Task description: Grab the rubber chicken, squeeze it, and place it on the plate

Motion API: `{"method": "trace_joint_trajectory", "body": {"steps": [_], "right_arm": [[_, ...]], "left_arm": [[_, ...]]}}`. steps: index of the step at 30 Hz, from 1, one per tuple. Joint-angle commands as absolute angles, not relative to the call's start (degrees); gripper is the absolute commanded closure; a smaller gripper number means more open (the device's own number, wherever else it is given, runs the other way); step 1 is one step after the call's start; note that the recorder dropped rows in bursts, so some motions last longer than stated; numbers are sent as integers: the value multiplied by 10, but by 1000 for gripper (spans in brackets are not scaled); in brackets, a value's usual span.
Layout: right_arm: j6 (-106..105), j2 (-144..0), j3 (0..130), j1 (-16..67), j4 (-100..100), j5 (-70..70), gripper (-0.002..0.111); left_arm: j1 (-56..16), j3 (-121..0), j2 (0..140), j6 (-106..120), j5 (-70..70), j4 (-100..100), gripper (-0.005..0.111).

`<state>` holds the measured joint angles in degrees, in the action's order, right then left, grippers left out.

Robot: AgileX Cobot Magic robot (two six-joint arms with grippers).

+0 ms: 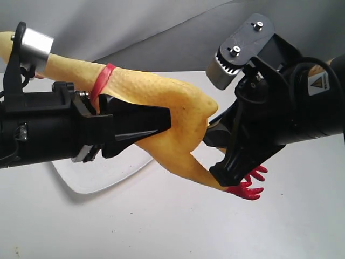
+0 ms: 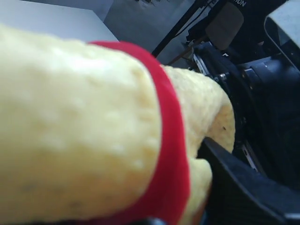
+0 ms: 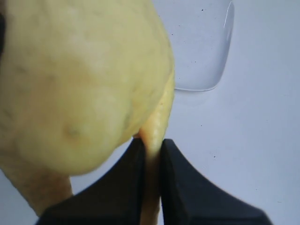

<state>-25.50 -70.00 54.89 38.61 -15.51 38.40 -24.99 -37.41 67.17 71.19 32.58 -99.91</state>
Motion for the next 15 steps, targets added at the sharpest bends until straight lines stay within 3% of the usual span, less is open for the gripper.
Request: {"method": "trace_joint_trajectory", "body": {"steps": [1,3,4,5,6,8,15], "right_arm": [[-257,-696,551,388,-158,374,108],[-257,-696,551,388,-158,374,108],[-257,-696,551,388,-158,374,108],[-257,-696,551,388,-158,374,108],[-257,-696,551,388,-158,374,108],[-257,-696,551,388,-158,374,108],[-257,-696,551,388,-158,374,108]], "left_arm": [[-253,-376,673,720,333,-999,102],[-253,-376,673,720,334,-999,86],[-253,-376,673,719,334,-999,63],[-253,-376,673,715,334,-999,49],[-253,-376,673,703,334,-999,24],[-253,-376,673,703,334,-999,2],[-253,-376,673,705,329,-999,3]]}}
